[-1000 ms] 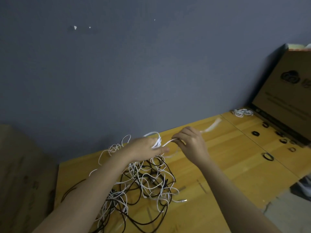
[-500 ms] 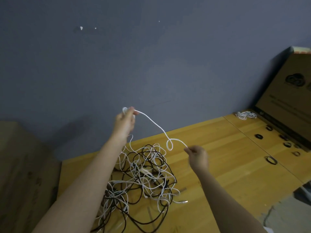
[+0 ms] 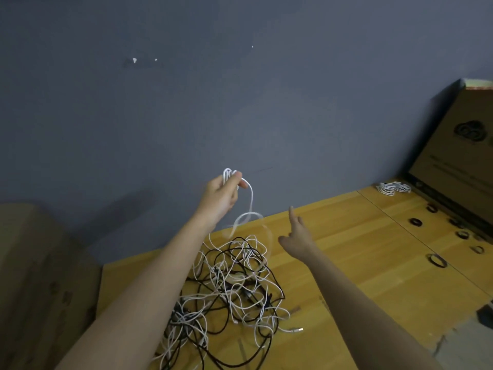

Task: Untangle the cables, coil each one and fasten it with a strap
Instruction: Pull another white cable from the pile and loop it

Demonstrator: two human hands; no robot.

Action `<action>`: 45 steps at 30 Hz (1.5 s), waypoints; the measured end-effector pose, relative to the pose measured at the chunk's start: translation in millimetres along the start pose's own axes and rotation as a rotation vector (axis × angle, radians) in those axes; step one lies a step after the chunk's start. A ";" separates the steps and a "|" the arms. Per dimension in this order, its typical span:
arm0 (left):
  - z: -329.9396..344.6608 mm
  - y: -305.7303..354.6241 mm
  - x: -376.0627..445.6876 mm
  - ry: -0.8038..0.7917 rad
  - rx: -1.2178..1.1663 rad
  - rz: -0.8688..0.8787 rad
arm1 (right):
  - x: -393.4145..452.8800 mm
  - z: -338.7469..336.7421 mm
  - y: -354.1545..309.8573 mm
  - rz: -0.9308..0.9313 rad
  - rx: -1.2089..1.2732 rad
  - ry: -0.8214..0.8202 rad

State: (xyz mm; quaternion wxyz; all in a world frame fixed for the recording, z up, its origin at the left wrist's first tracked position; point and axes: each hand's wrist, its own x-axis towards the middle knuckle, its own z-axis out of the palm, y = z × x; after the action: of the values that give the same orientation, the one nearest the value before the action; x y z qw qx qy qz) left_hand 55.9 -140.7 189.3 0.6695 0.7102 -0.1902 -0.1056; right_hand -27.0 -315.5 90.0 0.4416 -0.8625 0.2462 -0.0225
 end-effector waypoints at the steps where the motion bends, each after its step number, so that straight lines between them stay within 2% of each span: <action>1: 1.6 -0.2 -0.6 -0.017 0.035 0.012 | -2.9 1.4 -8.7 -0.012 0.088 -0.045; 4: 5.0 -1.4 -1.7 -0.066 0.104 0.018 | -17.6 10.3 -36.7 -0.161 0.443 -0.041; 7: 11.6 0.1 -3.9 -0.132 0.139 0.013 | -22.7 24.7 -54.0 -0.332 0.554 -0.126; 10: 15.5 5.6 -7.1 -0.154 0.062 -0.004 | -25.2 38.6 -55.1 -0.327 0.547 -0.092; 12: 10.9 7.8 -5.8 -0.113 -0.041 -0.002 | -26.0 44.1 -45.3 -0.264 0.539 -0.005; 14: 2.6 5.1 -3.6 -0.064 -0.046 -0.002 | -27.3 43.4 -31.4 -0.253 0.506 0.020; 18: -11.2 -12.8 -3.2 0.069 -0.108 -0.067 | -32.8 32.9 -14.9 -0.320 0.255 -0.097; 20: -17.8 -20.3 -4.0 0.116 -0.107 -0.092 | -38.5 27.1 -12.9 -0.304 0.214 -0.123; 23: -24.5 -26.4 -12.1 -0.016 -0.037 -0.105 | -36.9 13.9 -19.4 -0.317 0.360 0.044; 25: -24.5 -26.1 -22.5 -0.202 -0.034 -0.125 | -27.7 2.8 -30.2 -0.351 0.454 0.186; 27: -23.8 -20.8 -30.5 -0.395 -0.167 -0.163 | -19.1 -2.6 -40.5 -0.390 0.371 0.235; 30: -18.0 -6.0 -36.1 -0.576 -0.435 -0.186 | -14.0 11.7 -40.9 -0.389 0.060 0.020; 32: -7.0 1.4 -35.3 -0.567 -0.500 -0.122 | -18.5 30.4 -36.9 -0.458 -0.140 -0.110; 33: -1.3 1.4 -32.6 -0.508 -0.489 -0.088 | -22.7 38.8 -34.6 -0.492 -0.162 -0.144; 36: 5.7 -8.6 -19.1 -0.221 -0.245 -0.045 | -38.1 53.7 -27.0 -0.451 -0.016 -0.187; 38: 3.7 -18.2 -12.3 -0.114 -0.072 -0.033 | -40.5 58.6 -14.0 -0.349 0.157 -0.190; 41: 1.4 -29.2 -6.2 -0.041 0.088 0.038 | -42.4 60.4 1.2 -0.358 0.207 -0.162; 42: -0.8 -33.4 -3.0 -0.025 0.213 0.079 | -43.7 60.0 3.7 -0.378 0.167 -0.162; 45: -21.0 -42.1 7.5 -0.056 0.791 0.125 | -47.2 50.2 15.1 -0.435 0.111 -0.142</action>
State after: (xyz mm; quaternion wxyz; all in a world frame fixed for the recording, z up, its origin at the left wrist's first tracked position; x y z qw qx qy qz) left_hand 76.6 -123.4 150.1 0.3442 0.8970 -0.2774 -0.0027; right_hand -61.7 -264.1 56.2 0.4896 -0.8689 0.0214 -0.0697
